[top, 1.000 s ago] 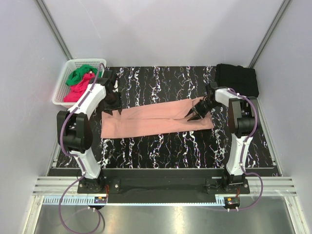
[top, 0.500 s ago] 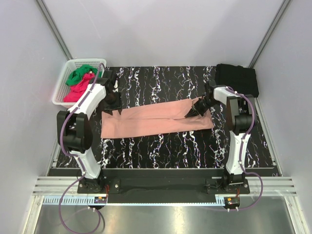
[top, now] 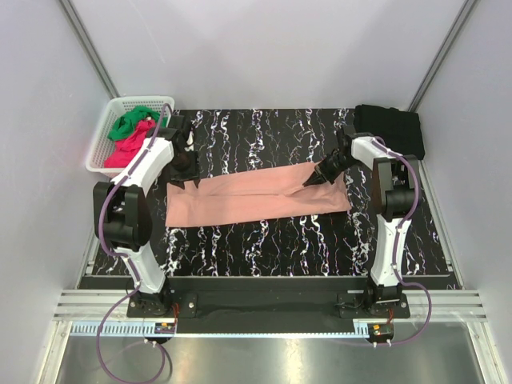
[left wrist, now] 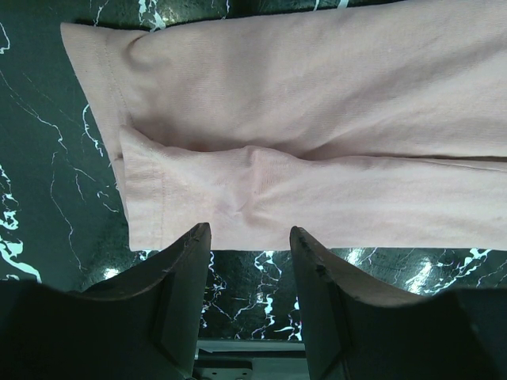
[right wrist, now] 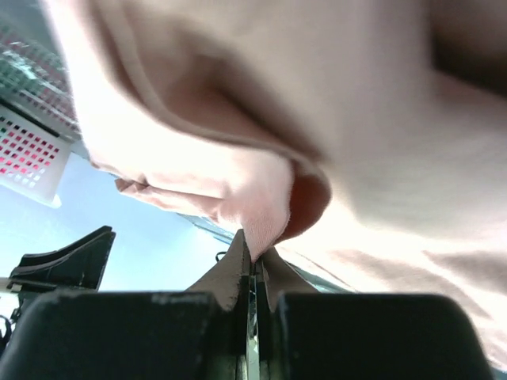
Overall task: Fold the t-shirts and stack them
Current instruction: Fold the tshirt
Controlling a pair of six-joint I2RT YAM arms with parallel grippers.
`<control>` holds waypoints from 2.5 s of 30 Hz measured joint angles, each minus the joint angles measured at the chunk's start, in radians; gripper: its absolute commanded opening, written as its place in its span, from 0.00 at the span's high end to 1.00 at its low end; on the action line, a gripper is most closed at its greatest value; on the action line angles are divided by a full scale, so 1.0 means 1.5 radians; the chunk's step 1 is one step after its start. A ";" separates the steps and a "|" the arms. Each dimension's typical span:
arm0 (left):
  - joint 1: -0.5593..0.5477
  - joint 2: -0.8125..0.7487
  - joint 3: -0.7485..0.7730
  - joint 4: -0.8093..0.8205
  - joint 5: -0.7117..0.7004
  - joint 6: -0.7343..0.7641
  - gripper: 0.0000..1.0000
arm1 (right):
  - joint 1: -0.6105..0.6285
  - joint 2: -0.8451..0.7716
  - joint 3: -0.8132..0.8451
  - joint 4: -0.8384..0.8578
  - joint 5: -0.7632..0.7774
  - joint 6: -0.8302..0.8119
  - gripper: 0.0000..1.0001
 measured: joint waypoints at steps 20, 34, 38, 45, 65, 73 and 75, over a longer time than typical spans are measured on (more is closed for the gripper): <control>0.012 0.000 -0.010 0.014 0.015 0.000 0.48 | 0.062 0.155 0.246 -0.075 -0.035 -0.017 1.00; 0.022 0.000 -0.010 0.019 0.032 0.000 0.48 | 0.089 0.176 0.292 -0.096 -0.052 -0.027 0.54; 0.023 0.000 -0.010 0.019 0.037 0.000 0.48 | 0.089 0.176 0.292 -0.099 -0.049 -0.031 0.58; 0.023 0.000 -0.016 0.021 0.042 0.000 0.48 | 0.089 0.176 0.308 -0.114 -0.016 -0.052 0.59; 0.023 -0.001 -0.032 0.028 0.046 0.001 0.48 | 0.087 0.176 0.376 -0.181 0.141 -0.114 0.62; 0.023 -0.001 -0.032 0.029 0.063 0.001 0.47 | 0.086 0.186 0.467 -0.185 0.141 -0.144 0.62; 0.023 -0.001 -0.032 0.028 0.070 0.004 0.47 | 0.085 0.186 0.476 -0.196 0.141 -0.154 0.62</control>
